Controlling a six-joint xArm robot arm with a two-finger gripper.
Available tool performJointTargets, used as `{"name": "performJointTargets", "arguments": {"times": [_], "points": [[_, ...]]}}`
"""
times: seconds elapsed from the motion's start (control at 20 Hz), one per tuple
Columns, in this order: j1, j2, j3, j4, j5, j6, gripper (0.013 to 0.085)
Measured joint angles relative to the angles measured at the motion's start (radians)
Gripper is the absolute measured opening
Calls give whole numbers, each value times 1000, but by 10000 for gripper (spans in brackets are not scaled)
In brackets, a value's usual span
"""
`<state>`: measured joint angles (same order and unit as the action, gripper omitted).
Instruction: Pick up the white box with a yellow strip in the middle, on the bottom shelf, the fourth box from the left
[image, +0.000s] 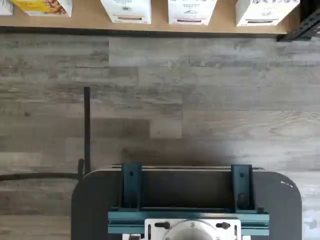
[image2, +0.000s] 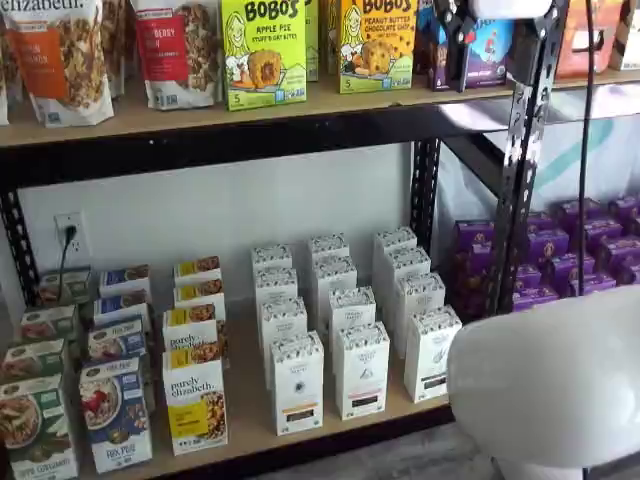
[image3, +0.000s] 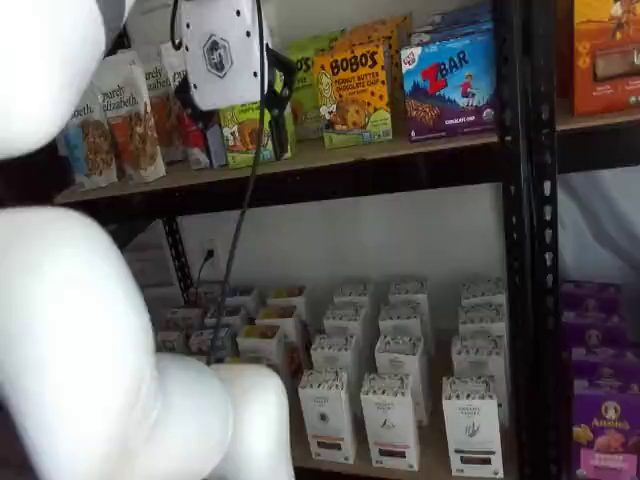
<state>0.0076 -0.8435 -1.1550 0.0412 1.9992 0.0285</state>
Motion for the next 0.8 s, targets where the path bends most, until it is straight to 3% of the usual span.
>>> {"name": "performJointTargets", "arguments": {"times": [0.05, 0.1, 0.15, 0.3, 0.6, 0.7, 0.75, 0.8], "points": [[-12, -4, 4, 13, -6, -7, 850], [-71, -23, 22, 76, -33, -38, 850], [-88, -28, 27, 99, -41, -49, 850], [-91, -31, 31, 107, -47, -51, 850], [-47, -34, 61, 85, -79, -20, 850], [-14, -32, 79, 66, -97, 4, 850], [21, -29, 100, 43, -117, 30, 850], [26, -28, 105, 40, -122, 35, 850]]}}
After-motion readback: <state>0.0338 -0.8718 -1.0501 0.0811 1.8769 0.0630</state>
